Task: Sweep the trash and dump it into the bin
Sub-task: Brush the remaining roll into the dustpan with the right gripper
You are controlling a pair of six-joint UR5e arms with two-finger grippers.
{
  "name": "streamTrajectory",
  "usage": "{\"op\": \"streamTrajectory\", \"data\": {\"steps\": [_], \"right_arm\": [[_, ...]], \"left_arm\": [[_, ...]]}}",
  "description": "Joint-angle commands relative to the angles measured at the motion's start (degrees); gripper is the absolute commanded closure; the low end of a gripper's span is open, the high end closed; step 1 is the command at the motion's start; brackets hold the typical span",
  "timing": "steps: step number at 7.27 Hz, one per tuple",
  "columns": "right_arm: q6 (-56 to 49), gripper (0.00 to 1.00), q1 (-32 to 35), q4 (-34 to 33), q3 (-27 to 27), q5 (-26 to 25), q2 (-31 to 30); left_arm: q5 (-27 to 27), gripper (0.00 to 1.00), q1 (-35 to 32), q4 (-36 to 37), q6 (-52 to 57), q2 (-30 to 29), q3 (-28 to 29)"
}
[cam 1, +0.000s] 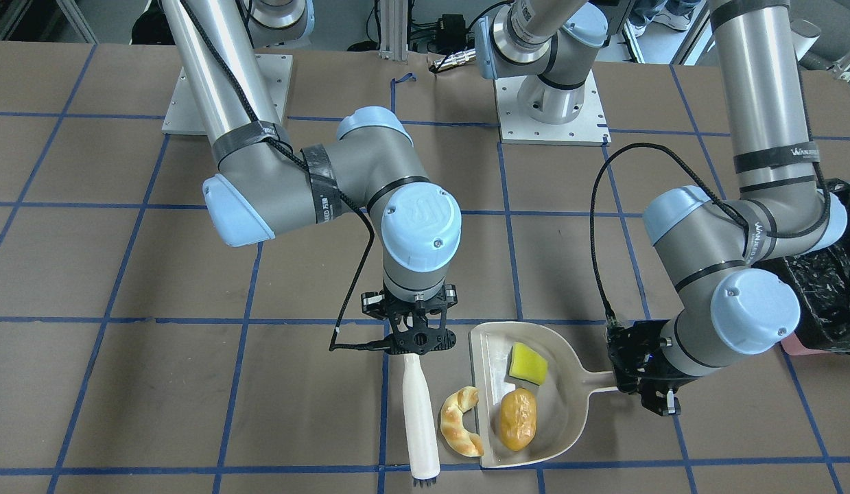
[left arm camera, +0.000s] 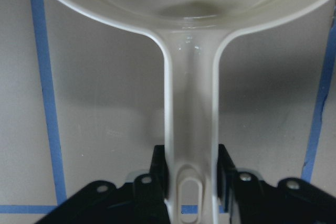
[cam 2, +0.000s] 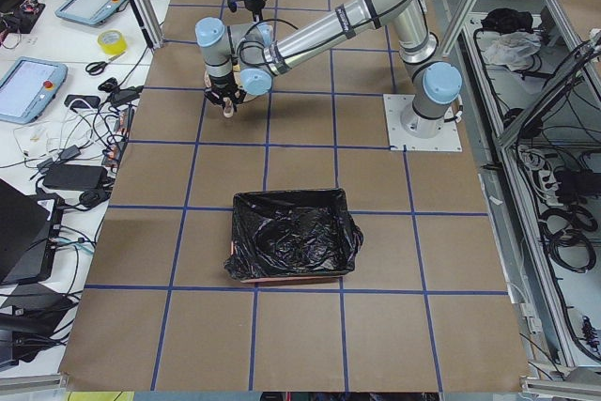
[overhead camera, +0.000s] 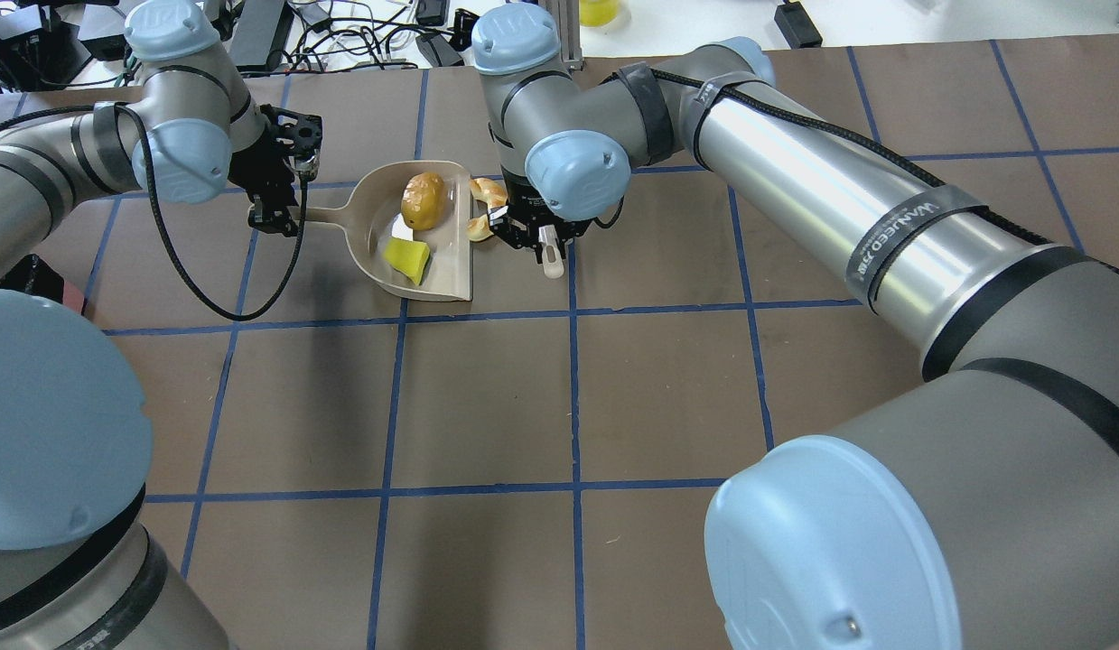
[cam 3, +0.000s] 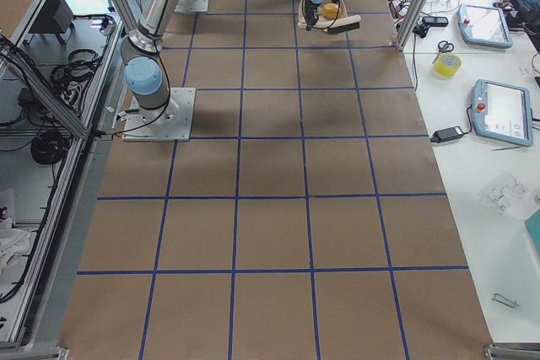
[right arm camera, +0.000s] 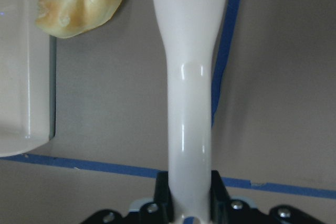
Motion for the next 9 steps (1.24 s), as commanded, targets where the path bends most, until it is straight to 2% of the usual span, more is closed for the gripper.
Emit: {"op": "streamTrajectory", "data": {"steps": [1, 4, 6, 9], "right_arm": [[-2.49, 1.0, -0.17, -1.68, -4.68, -1.71, 5.31], [3.54, 1.0, 1.13, -1.33, -5.41, 0.48, 5.95], [9.25, 1.0, 2.89, -1.42, -5.32, 5.83, 5.86], [16.64, 1.0, 8.77, -2.03, -5.59, 6.64, 5.69]], "left_arm": [[0.11, 0.95, 0.0, -0.18, -1.24, -0.05, 0.01], [2.3, 0.95, -1.22, -0.62, -4.49, 0.21, 0.1], [3.45, 0.95, -2.02, -0.62, -4.66, 0.12, 0.1], [3.36, 0.95, -2.02, -0.62, -4.58, 0.04, 0.1]]}}
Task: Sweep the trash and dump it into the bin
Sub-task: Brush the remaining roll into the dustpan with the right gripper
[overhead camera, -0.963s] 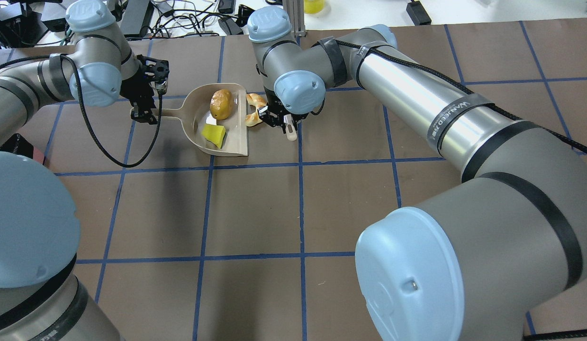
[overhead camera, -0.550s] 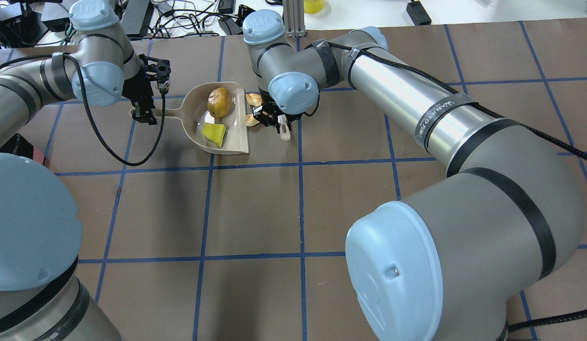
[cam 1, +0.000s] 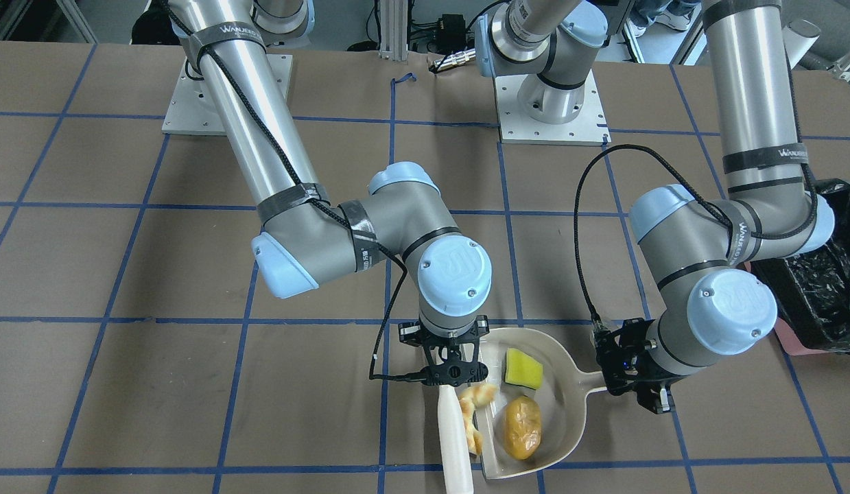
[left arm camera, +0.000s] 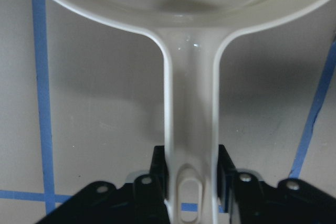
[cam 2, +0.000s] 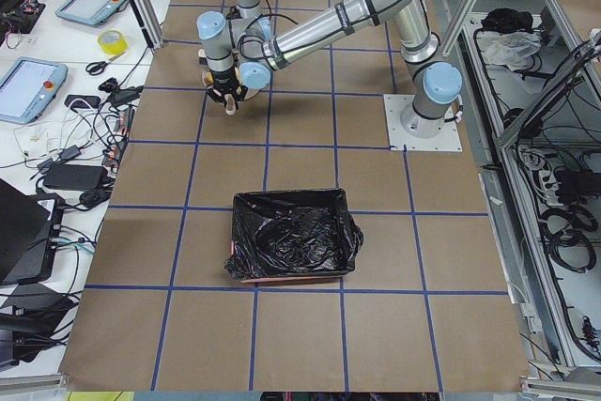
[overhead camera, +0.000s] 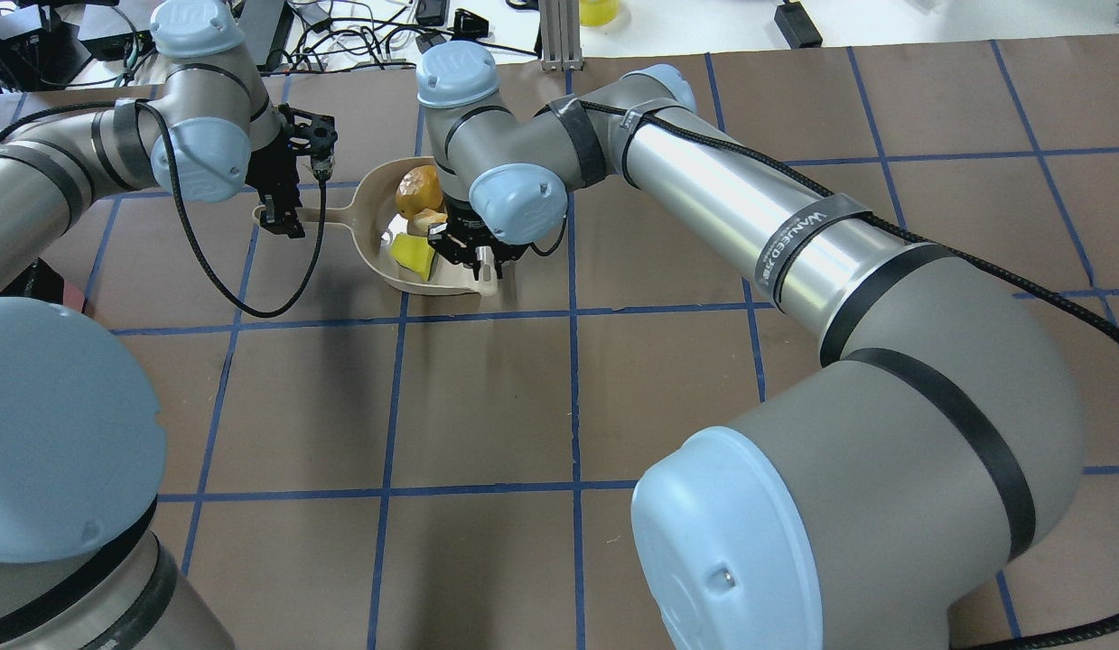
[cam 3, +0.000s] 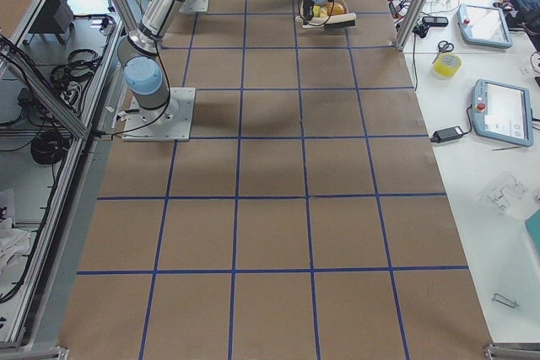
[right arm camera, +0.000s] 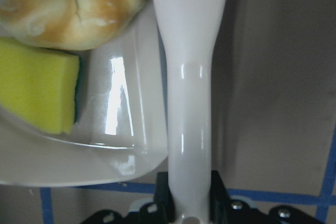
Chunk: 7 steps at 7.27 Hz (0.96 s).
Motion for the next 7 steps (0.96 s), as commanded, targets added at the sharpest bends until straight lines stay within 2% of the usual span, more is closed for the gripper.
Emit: {"op": "streamTrajectory", "data": {"steps": [1, 4, 6, 7], "right_arm": [[5.76, 1.0, 4.35, -0.84, -0.33, 2.53, -0.06], [4.65, 1.0, 4.46, -0.85, -0.07, 1.33, -0.23], [2.97, 1.0, 0.96, 0.02, 0.02, 1.32, -1.72], [2.18, 1.0, -2.02, 3.34, 0.19, 1.41, -3.9]], "left_arm": [[0.09, 0.95, -0.03, 0.0, 0.0, 0.02, 0.08], [-0.7, 0.95, -0.03, 0.09, 0.26, 0.11, 0.0], [-0.96, 0.95, 0.06, 0.09, 0.97, 0.28, 0.08], [-1.49, 0.95, 0.06, 0.09, 1.06, 0.28, 0.0]]}}
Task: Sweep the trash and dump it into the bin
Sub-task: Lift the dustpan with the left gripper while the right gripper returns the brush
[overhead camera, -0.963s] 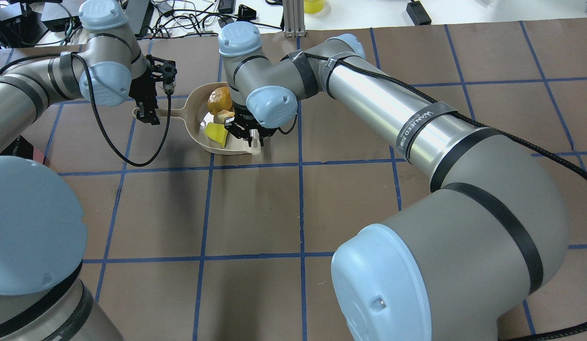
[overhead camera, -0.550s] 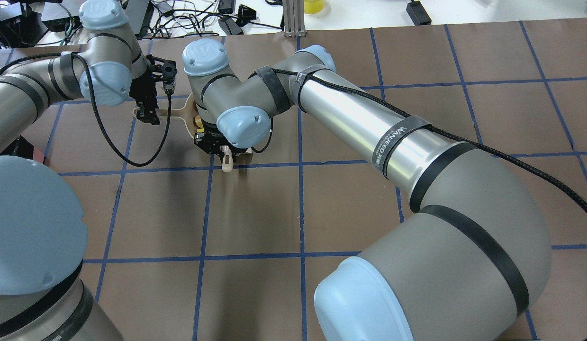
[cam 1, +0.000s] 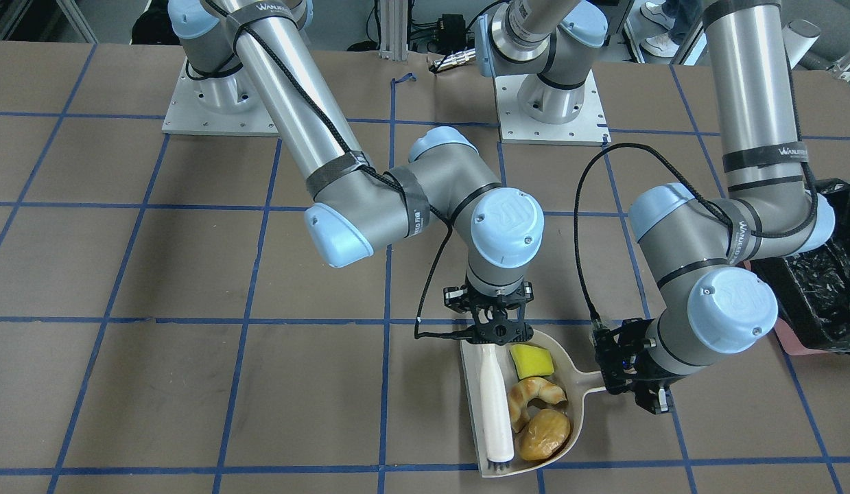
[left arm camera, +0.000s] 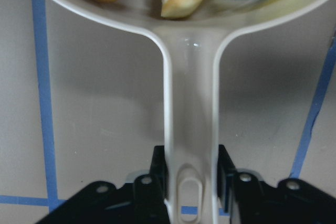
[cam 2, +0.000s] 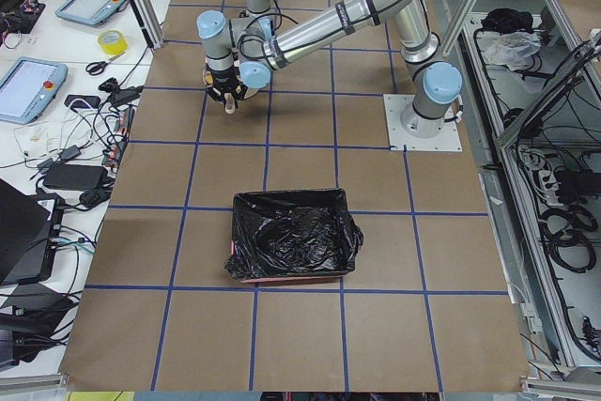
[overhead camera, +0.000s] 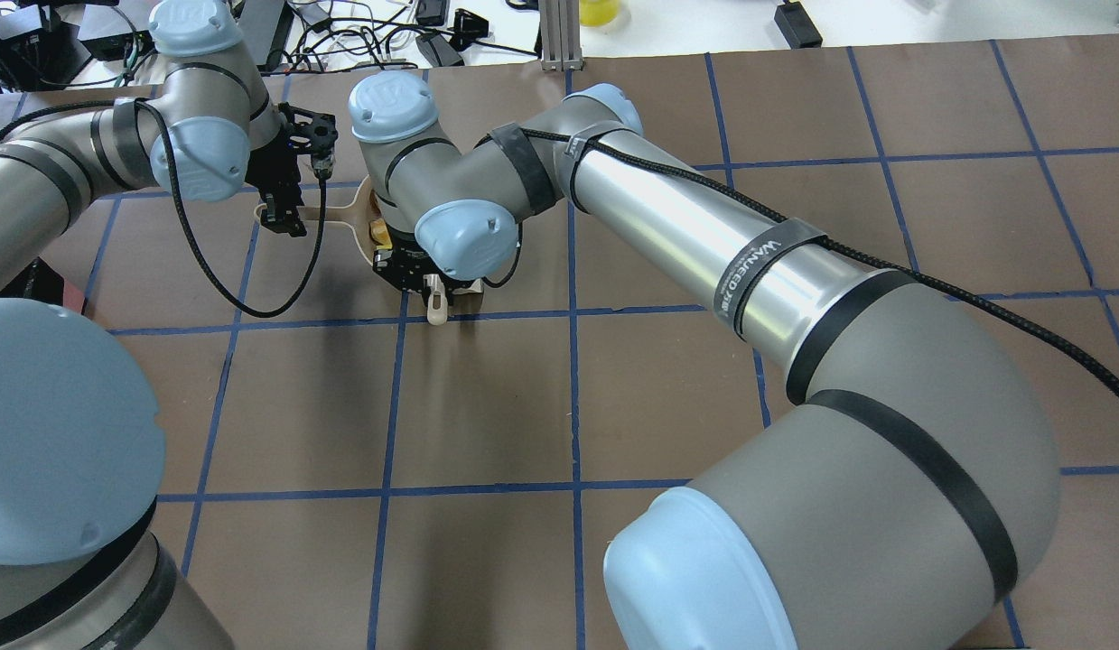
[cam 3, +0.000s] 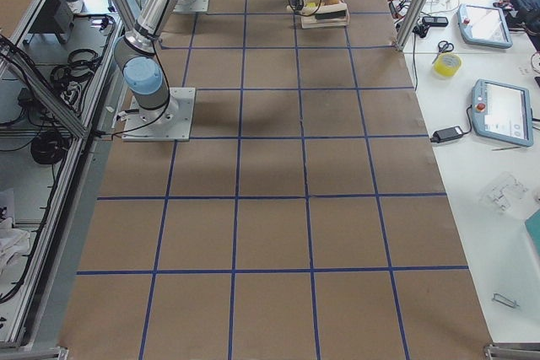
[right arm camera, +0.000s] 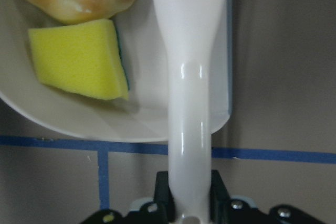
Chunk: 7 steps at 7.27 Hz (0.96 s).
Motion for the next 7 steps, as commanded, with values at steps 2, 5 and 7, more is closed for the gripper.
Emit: {"op": "streamTrajectory", "data": {"steps": [2, 5, 7], "right_arm": [[-3.28, 1.0, -10.19, 7.55, 0.9, -0.06, -4.03], [-8.8, 1.0, -23.98, 7.92, 8.87, -1.71, -7.35], [-11.44, 1.0, -28.23, 8.26, 11.62, -6.01, -9.2]], "left_arm": [[-0.98, 0.95, 0.1, 0.09, 0.4, 0.05, -0.06], [-3.86, 0.95, 2.89, -0.87, 6.68, 1.62, 0.12], [-9.83, 0.95, 7.54, -3.42, 10.31, 2.33, 0.12]]}}
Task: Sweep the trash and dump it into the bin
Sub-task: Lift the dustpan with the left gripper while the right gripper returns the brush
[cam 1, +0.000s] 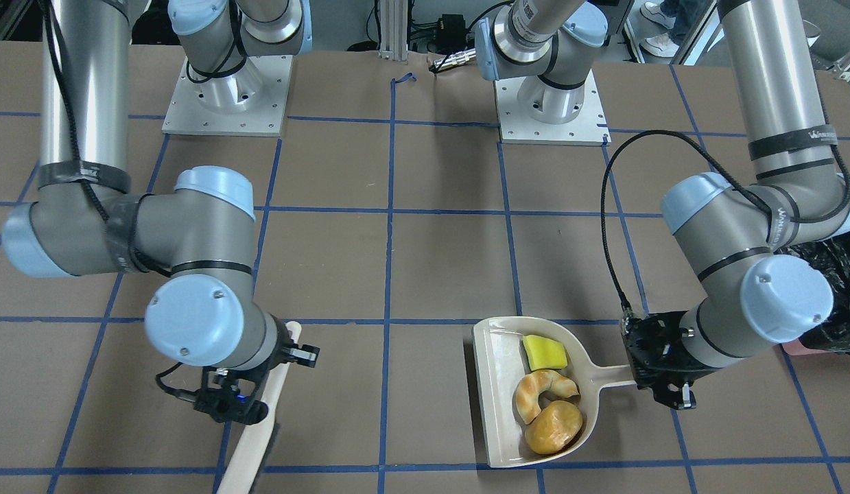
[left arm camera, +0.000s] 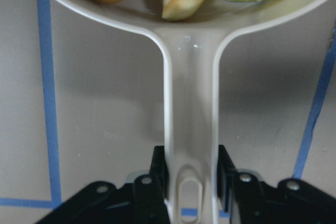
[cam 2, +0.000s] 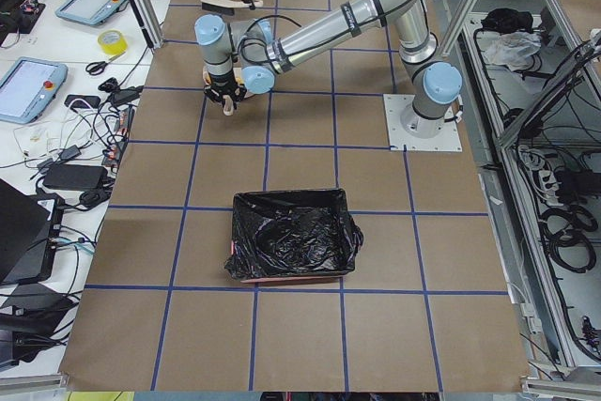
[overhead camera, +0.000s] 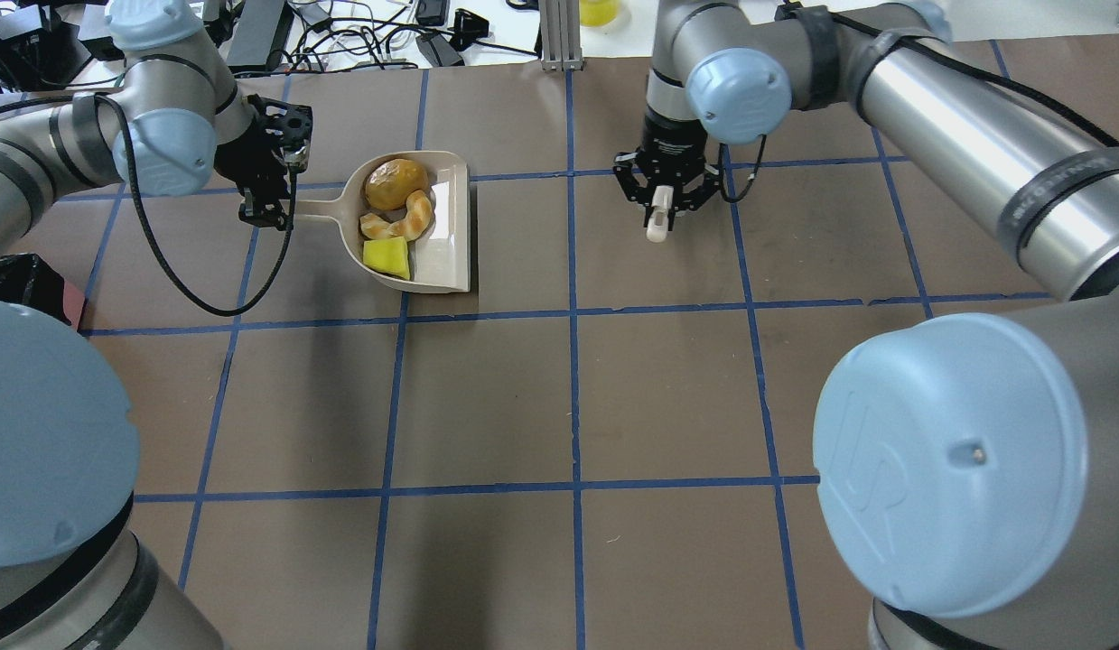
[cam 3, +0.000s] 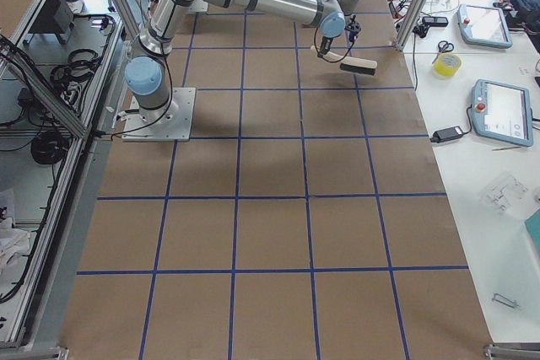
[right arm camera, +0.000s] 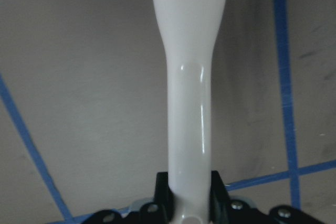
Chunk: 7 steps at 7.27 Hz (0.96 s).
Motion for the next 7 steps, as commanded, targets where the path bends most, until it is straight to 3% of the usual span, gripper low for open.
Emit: {"op": "streamTrajectory", "data": {"steps": [1, 4, 7], "right_arm": [[-6.21, 1.0, -5.45, 0.72, 3.63, -3.97, -3.71], [-26.3, 1.0, -17.2, -1.81, 17.32, -6.69, -13.65], [-38.04, 1.0, -21.19, -3.14, 18.5, -10.74, -13.49]], "left_arm": [[-3.44, 0.95, 4.24, -2.92, 7.04, 1.54, 0.18], [-3.44, 0.96, 9.6, -9.32, 17.67, 4.97, 2.72], [-3.18, 0.96, 18.02, -20.65, 32.43, 6.64, 9.39]]}}
